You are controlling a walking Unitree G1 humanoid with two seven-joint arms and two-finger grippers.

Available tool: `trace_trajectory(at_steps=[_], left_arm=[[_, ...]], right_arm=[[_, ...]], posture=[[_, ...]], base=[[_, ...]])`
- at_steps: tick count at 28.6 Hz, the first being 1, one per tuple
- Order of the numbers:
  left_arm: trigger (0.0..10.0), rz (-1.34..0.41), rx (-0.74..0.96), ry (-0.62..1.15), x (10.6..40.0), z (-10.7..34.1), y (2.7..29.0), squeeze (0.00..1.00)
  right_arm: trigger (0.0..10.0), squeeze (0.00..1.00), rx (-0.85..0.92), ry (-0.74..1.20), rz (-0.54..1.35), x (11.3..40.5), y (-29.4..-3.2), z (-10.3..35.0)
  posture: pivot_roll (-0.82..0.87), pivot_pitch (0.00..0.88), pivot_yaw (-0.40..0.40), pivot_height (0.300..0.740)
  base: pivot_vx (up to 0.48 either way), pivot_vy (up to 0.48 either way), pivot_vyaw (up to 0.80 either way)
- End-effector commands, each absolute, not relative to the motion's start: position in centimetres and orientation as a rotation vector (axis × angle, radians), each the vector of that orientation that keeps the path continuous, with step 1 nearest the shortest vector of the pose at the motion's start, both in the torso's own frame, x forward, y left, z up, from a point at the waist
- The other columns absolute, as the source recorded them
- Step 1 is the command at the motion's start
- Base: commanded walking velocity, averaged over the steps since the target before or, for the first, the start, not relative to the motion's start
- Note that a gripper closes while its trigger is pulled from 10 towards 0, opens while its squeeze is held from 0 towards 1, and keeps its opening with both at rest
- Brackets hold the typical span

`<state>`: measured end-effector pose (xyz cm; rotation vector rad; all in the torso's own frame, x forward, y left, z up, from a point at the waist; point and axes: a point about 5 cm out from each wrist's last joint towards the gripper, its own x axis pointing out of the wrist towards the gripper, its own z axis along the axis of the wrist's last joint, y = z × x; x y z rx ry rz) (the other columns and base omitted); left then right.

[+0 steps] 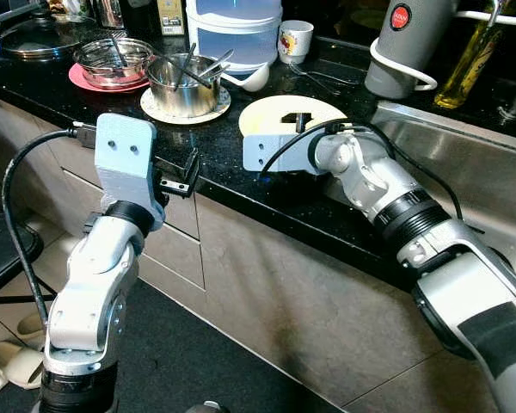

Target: Kitchen organization

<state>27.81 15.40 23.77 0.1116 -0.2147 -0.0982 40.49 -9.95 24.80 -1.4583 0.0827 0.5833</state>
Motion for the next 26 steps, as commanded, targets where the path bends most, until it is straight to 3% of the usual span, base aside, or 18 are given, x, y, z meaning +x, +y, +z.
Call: trace_trajectory(at_steps=[1, 2, 13, 26], left_arm=[[10.0, -0.099, 0.105, -0.209, 27.7, 23.7, 15.2, 0.00], [10.0, -0.100, 0.104, -0.210, 27.7, 23.8, 15.2, 0.00], [10.0, -0.097, 0.099, -0.217, 27.6, 23.9, 15.1, 0.00], [10.0, -0.093, 0.110, -0.223, 27.6, 24.0, 15.1, 0.00]], right_arm=[[1.0, 0.00, -1.471, 0.103, 0.545, 40.7, -10.5, 25.0], [0.0, 0.00, -1.457, 0.099, 0.533, 40.7, -10.5, 24.9], [0.0, 0.00, -1.340, 0.051, 0.469, 40.2, -9.7, 22.4], [0.0, 0.00, -1.307, 0.007, 0.393, 39.8, -10.7, 21.4]], posture=[[0.04, 0.070, -0.071, 0.740], [0.04, 0.068, -0.072, 0.740], [0.04, 0.063, -0.078, 0.740], [0.04, 0.056, -0.072, 0.740]], base=[[0.000, 0.000, 0.00], [0.000, 0.000, 0.00], [0.000, 0.000, 0.00], [0.000, 0.000, 0.00]])
